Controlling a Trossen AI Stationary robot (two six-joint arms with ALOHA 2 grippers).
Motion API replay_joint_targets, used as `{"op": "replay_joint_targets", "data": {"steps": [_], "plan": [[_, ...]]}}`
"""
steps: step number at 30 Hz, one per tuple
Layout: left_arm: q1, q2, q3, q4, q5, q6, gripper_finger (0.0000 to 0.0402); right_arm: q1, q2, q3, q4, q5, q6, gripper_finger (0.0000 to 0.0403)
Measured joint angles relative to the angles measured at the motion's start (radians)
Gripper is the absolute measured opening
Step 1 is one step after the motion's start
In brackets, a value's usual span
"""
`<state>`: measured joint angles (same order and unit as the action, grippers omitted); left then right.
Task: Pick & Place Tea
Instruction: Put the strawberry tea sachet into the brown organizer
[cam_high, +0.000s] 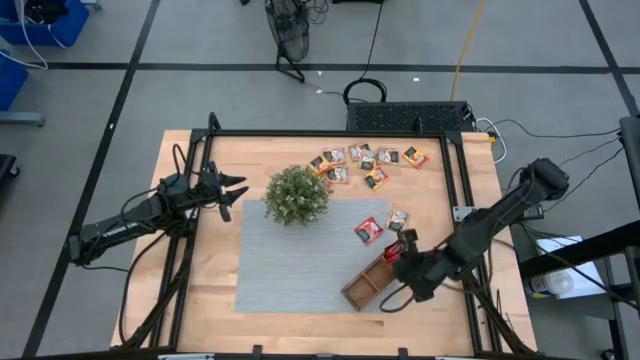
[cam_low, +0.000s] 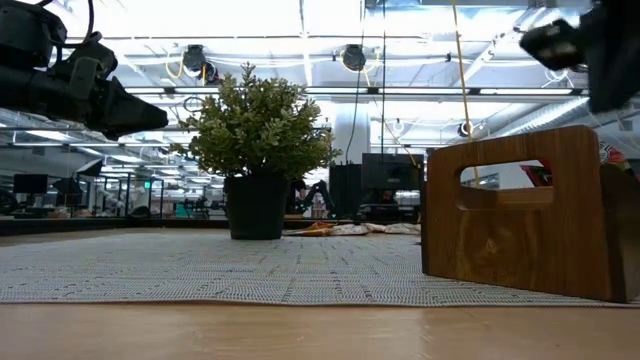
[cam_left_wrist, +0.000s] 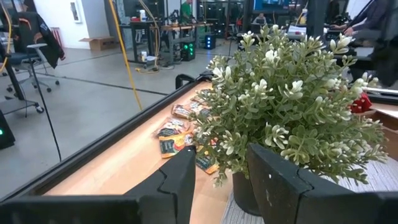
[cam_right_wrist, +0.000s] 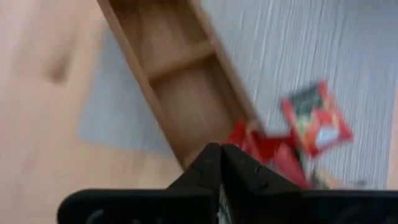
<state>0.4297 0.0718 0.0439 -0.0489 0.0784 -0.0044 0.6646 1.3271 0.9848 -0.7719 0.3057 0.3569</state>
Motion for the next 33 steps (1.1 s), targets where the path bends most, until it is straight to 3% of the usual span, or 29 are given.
{"op": "replay_joint_targets", "data": {"steps": [13, 33], "plan": [[0.0, 0.0, 0.0, 0.0, 0.0, 0.0, 0.0147, -0.002, 0.065, 0.003, -0.235, 0.008, 0.185, 0.0], [0.0, 0.0, 0.0, 0.0, 0.0, 0.0, 0.0147, -0.002, 0.065, -0.137, -0.037, 0.005, 0.208, 0.0]]}}
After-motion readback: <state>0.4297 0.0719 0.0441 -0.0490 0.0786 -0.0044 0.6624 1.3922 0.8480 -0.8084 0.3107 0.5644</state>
